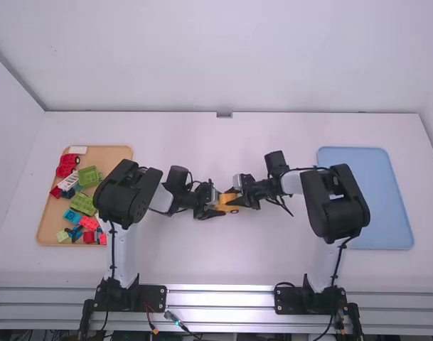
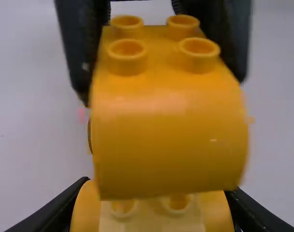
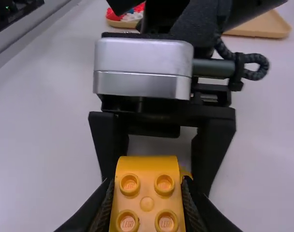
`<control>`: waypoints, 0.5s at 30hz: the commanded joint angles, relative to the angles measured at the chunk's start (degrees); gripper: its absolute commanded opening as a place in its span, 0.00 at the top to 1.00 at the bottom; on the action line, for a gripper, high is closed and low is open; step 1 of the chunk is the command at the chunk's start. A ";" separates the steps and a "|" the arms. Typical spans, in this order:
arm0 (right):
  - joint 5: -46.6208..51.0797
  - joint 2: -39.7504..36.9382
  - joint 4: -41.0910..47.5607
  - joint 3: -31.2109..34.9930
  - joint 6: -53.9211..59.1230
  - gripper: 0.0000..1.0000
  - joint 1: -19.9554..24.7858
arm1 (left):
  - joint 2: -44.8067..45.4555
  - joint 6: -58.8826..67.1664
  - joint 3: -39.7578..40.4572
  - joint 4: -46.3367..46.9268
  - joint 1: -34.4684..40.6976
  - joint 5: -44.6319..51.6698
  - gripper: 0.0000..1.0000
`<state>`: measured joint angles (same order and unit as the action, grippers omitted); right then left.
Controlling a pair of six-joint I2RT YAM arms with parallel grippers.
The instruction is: Assemble lego blocks to make yellow taxi
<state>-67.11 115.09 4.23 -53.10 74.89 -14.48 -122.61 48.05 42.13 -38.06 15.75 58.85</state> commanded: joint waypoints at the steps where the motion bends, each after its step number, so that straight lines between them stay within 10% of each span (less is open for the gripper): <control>1: -0.57 0.74 -2.45 1.86 -2.60 1.00 0.63 | -0.46 1.22 0.85 1.99 -0.02 -1.95 0.50; 15: -0.33 0.74 -15.54 5.60 -14.12 1.00 0.17 | -0.46 7.98 4.72 12.52 0.00 -1.36 0.56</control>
<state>-66.92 115.09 -11.11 -47.88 63.53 -13.93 -122.61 54.68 47.42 -26.57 15.75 59.29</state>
